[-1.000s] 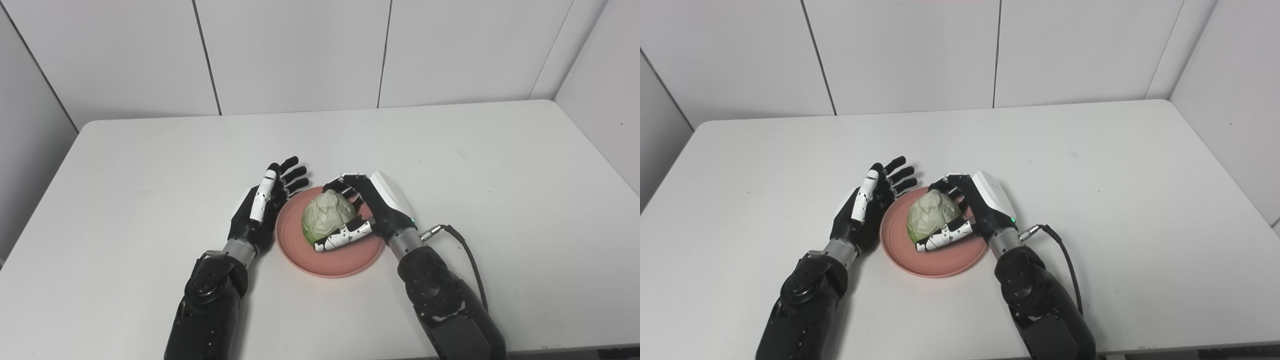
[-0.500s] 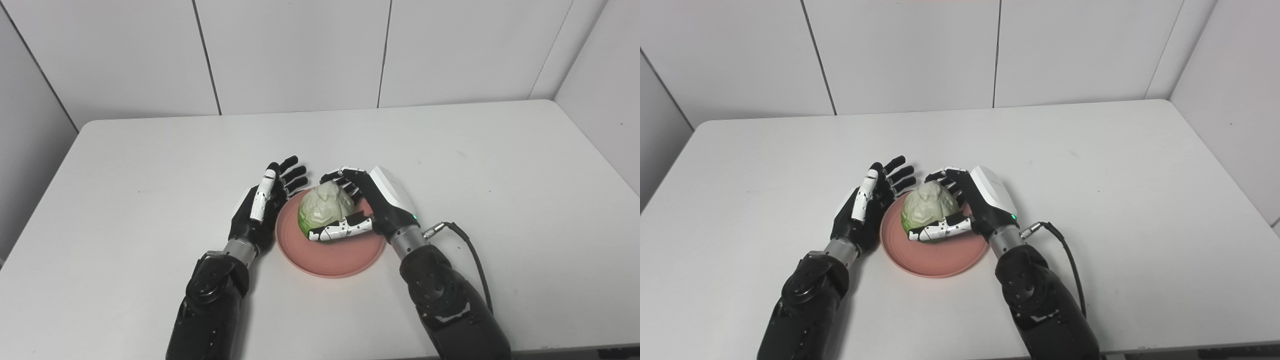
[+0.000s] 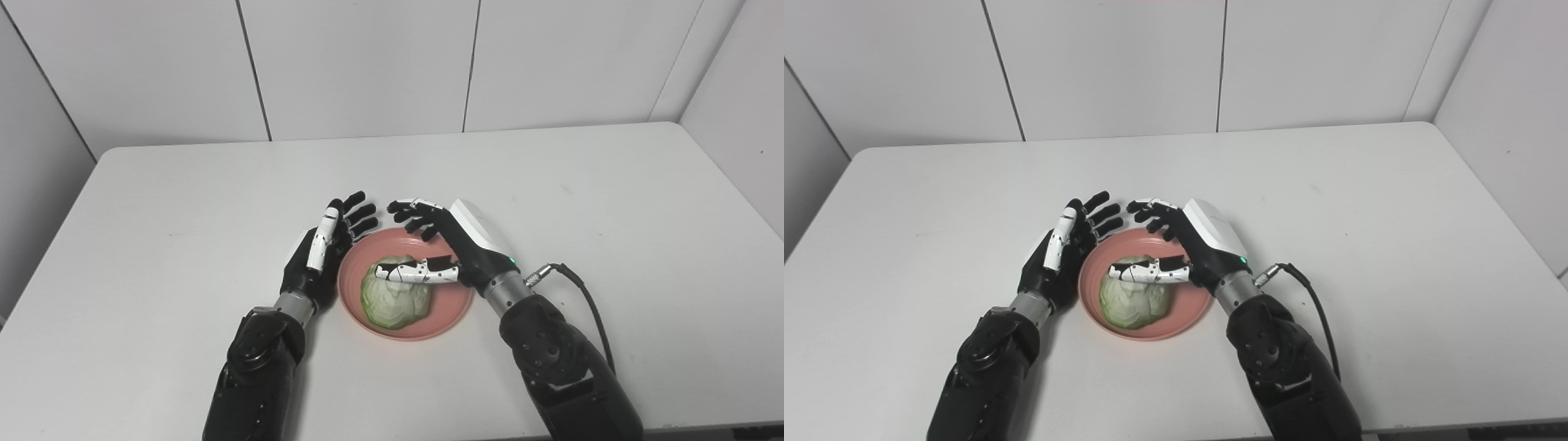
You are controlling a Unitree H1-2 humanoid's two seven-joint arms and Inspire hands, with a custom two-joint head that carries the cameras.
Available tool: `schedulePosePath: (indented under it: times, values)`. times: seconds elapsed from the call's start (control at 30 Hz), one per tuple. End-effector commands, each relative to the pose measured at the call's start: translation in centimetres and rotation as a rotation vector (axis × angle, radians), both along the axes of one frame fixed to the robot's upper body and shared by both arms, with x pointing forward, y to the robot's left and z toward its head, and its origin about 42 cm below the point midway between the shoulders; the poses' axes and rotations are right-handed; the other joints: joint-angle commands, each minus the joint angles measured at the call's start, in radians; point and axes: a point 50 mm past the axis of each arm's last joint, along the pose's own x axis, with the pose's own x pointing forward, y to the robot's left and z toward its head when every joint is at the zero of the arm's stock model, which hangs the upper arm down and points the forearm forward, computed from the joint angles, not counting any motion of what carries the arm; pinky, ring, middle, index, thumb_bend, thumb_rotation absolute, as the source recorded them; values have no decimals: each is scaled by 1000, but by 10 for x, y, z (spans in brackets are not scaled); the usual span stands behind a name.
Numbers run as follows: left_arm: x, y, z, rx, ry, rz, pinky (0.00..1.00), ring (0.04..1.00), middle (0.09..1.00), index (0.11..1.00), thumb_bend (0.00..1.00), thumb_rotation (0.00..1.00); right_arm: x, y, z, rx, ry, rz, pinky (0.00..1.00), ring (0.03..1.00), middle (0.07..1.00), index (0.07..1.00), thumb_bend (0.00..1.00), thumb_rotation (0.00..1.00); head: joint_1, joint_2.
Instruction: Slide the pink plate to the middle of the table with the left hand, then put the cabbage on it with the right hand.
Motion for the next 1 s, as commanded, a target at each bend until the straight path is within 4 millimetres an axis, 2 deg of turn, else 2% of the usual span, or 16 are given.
schedulePosePath:
  times: [0.0,0.43,0.63,0.73,0.77,0.87,0.97]
  values:
    - [-7,1,-19,22,96,-17,838,859,866,867,429,1000,1,1,22,-2,-66,15,664,735,775,786,1000,512,1,1]
    - [-7,3,-19,16,91,-21,835,856,865,872,433,1000,1,-8,21,-10,-59,0,677,755,789,806,1000,486,-3,1]
    - [-8,5,-17,13,76,-3,842,876,870,868,439,1000,-2,-17,29,18,-125,-1,726,807,850,885,1000,525,-5,-3]
    - [-9,7,-16,22,50,8,840,884,881,877,438,1000,-7,-21,32,34,-151,-13,790,870,908,936,1000,589,-5,-5]
    - [-10,8,-16,25,37,19,843,882,883,874,439,1000,-10,-24,31,47,-152,-16,833,908,943,968,1000,644,-3,-6]
    - [-15,11,-15,38,7,43,854,880,887,871,442,1000,-15,-30,30,78,-150,-20,884,949,980,993,1000,711,2,-8]
    - [-22,17,-15,54,-17,66,896,909,915,908,446,1000,-20,-36,28,100,-161,-51,910,979,999,1000,999,899,2,-9]
